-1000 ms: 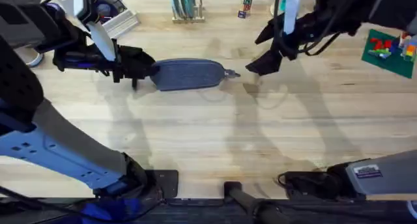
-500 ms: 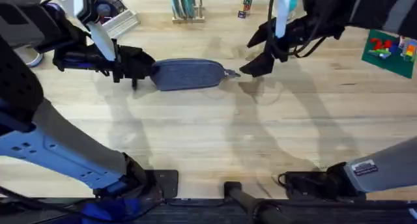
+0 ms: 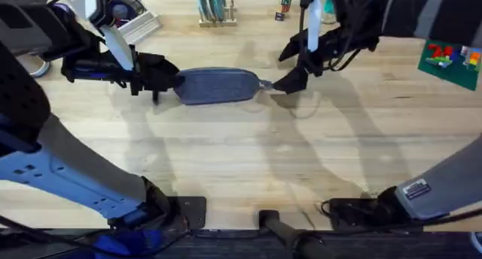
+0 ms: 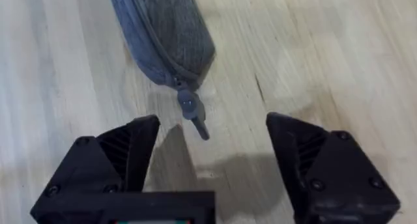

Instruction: Unzip the bag, pick up the pens from the table one at a time and place them inside, then zip the bag closed.

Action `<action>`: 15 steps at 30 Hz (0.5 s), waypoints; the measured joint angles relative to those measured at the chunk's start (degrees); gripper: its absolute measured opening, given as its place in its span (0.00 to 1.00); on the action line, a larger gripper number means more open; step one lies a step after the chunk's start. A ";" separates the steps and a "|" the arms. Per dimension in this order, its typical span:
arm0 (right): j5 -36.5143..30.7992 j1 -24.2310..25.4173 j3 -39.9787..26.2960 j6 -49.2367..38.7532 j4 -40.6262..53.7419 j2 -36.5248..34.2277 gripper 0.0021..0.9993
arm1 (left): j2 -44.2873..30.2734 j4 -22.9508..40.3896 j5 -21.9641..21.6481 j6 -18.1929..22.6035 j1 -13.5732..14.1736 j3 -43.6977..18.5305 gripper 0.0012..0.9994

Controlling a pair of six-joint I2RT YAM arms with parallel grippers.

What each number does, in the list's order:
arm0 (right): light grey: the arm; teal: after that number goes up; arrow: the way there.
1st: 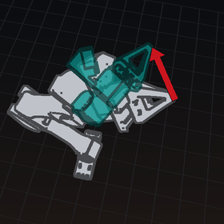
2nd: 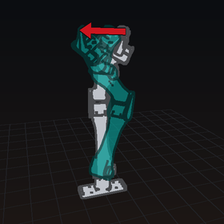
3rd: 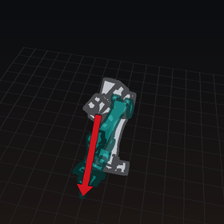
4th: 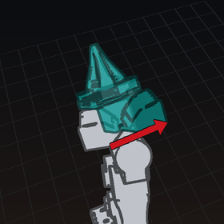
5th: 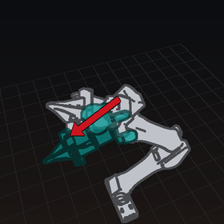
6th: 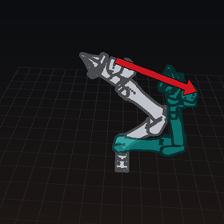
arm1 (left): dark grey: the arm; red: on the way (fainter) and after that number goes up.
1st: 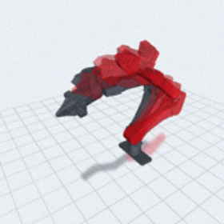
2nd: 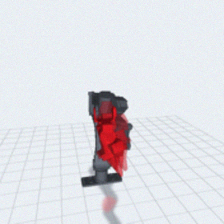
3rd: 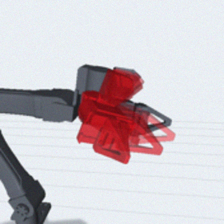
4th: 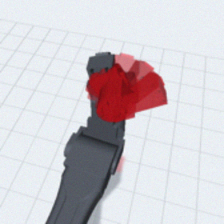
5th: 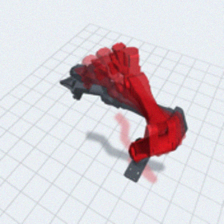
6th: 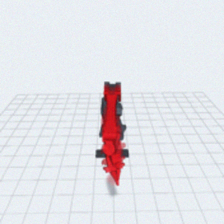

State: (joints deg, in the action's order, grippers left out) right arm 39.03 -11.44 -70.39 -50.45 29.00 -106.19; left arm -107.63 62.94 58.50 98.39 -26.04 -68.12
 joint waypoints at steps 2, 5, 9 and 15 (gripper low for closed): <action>0.00 -0.33 0.00 -0.08 -0.47 -0.99 1.00 | 0.00 0.00 0.00 0.00 0.00 0.00 0.04; 0.00 -1.14 0.00 -0.20 -1.16 -2.01 1.00 | 0.00 0.00 0.00 0.00 0.00 0.00 0.04; 0.04 -2.27 0.00 -0.20 -2.02 -2.85 1.00 | 0.00 0.00 0.00 0.00 0.00 0.00 0.04; 0.34 -2.69 0.00 -0.25 -3.44 -4.68 1.00 | 0.00 0.00 0.00 0.00 0.00 0.00 0.04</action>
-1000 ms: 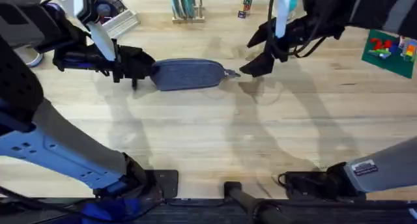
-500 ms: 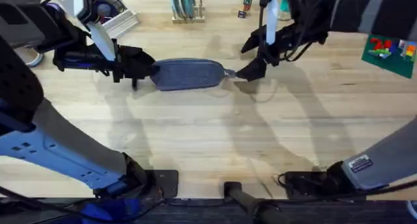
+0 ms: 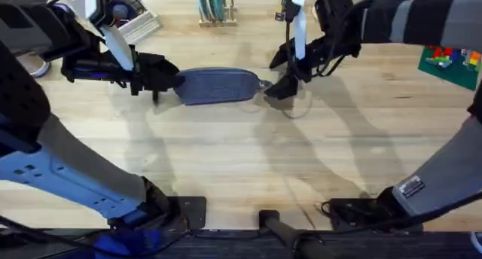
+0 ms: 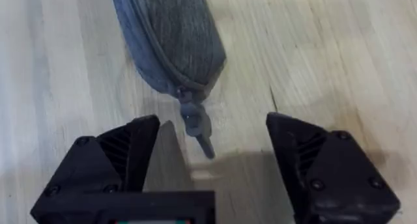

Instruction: Unzip the bag, pick up the pens from the table one at a time and place them inside, then zip the bag closed.

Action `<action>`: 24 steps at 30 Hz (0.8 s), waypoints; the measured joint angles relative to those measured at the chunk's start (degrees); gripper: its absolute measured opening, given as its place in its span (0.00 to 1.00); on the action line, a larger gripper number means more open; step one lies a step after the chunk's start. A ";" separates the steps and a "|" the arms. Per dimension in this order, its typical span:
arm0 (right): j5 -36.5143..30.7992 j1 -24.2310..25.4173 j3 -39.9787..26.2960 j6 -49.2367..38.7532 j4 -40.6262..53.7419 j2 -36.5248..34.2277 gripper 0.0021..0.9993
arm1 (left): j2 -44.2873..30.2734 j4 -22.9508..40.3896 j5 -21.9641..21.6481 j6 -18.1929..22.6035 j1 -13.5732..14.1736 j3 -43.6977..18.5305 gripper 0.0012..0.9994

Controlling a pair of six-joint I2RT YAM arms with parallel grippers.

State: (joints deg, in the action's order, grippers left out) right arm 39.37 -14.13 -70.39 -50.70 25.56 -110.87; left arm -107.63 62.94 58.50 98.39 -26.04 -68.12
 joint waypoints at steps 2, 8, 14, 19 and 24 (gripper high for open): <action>0.77 0.00 0.00 0.00 -0.37 -0.33 1.00 | 0.00 0.00 0.00 0.00 0.00 0.00 0.04; 1.88 -0.06 0.00 -0.11 -0.87 -0.48 1.00 | 0.00 0.00 0.00 0.00 0.00 0.00 0.04; 2.28 -0.35 -0.02 -0.11 -0.96 -1.60 1.00 | 0.00 0.00 0.00 0.00 0.02 0.00 0.04; 2.88 -0.61 -0.16 -0.09 -1.31 -2.76 1.00 | 0.00 -0.15 0.00 0.00 0.04 0.00 0.04; 3.00 -0.61 -0.17 0.07 -1.73 -2.76 0.99 | 0.00 -0.20 0.00 0.00 0.04 0.00 0.04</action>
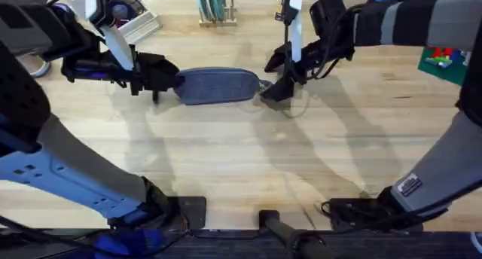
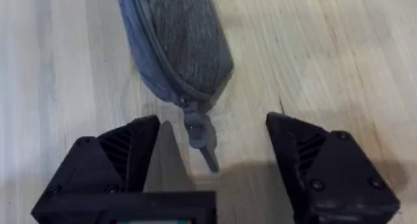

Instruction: Unzip the bag, pick up the pens from the table one at a time and place them inside, then zip the bag closed.

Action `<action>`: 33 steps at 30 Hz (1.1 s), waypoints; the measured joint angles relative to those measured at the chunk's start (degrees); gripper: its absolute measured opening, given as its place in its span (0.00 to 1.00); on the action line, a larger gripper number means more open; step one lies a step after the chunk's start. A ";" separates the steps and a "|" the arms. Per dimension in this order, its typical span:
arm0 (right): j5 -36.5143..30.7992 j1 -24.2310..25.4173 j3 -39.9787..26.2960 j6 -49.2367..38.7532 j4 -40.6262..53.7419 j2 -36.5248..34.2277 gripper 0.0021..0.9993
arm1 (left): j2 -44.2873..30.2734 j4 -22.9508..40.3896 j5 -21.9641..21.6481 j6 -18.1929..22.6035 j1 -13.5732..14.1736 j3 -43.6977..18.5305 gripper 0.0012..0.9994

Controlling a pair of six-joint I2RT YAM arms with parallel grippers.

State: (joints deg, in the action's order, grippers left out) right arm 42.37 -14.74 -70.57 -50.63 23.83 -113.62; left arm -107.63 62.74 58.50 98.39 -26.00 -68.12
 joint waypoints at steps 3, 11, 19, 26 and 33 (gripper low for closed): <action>0.00 0.00 0.00 0.06 0.02 -0.02 0.95 | 0.00 -0.02 0.00 0.00 0.00 0.00 0.04; 0.00 0.00 0.00 1.11 0.15 -0.02 0.63 | 0.00 -0.02 0.00 0.00 0.00 0.00 0.04; -0.04 0.00 0.00 1.33 0.16 -0.01 0.03 | 0.00 -0.02 0.00 0.00 0.00 0.00 0.04; -0.04 0.00 0.00 1.33 0.17 -0.02 0.03 | 0.00 -0.04 0.00 0.00 0.00 0.00 0.04; -0.04 0.00 -0.01 1.33 0.17 -0.01 0.03 | 0.00 -0.20 0.00 0.00 0.00 0.00 0.04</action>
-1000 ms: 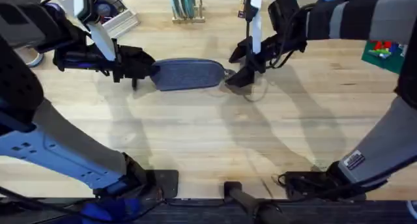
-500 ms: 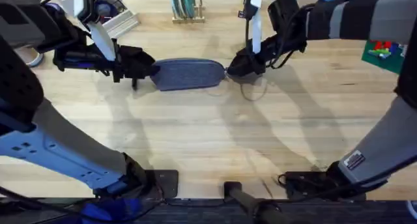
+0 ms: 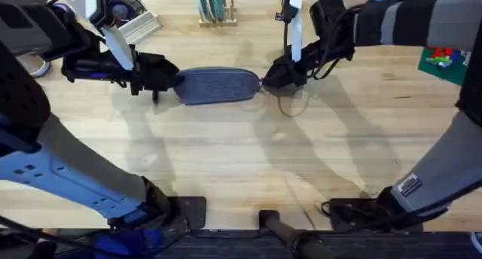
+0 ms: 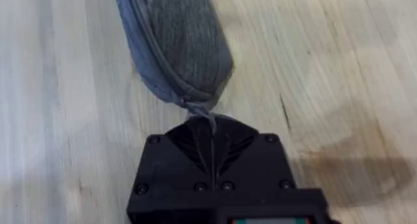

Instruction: Unzip the bag, pick up the pens from the table one at a time and place them inside, then zip the bag closed.

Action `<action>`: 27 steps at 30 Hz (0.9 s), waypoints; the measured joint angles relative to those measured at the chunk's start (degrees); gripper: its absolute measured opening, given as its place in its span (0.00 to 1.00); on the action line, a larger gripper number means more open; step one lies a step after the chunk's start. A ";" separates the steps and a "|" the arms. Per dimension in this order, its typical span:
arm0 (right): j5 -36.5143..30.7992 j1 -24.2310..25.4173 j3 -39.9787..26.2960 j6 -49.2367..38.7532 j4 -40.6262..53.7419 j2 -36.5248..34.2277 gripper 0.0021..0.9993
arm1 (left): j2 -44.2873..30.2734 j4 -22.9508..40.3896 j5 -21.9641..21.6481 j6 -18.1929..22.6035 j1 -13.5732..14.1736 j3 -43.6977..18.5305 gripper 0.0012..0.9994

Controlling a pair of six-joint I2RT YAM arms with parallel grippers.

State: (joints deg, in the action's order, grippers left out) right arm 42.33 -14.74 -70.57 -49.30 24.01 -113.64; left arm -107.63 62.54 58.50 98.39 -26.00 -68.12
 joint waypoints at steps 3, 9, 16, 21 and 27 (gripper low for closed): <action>0.00 0.00 0.01 0.00 0.00 0.01 0.03 | 0.00 0.00 0.02 0.00 0.00 0.00 0.04; 0.00 0.00 0.01 0.00 0.78 0.01 0.03 | 0.00 0.00 0.00 0.00 0.00 0.00 0.04; -0.11 0.00 0.01 0.00 2.21 1.52 0.03 | 0.00 -0.02 0.00 0.00 0.00 0.00 0.04; -0.35 0.02 0.00 0.07 3.27 2.78 0.03 | 0.00 -0.02 0.00 0.00 0.00 0.00 0.04; -0.74 0.02 0.00 1.13 4.62 5.33 0.03 | 0.00 -0.04 0.00 0.00 0.00 0.00 0.04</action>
State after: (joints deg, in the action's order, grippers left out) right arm 41.58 -14.72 -70.58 -48.17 28.63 -108.30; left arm -107.63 62.50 58.50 98.39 -26.00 -68.12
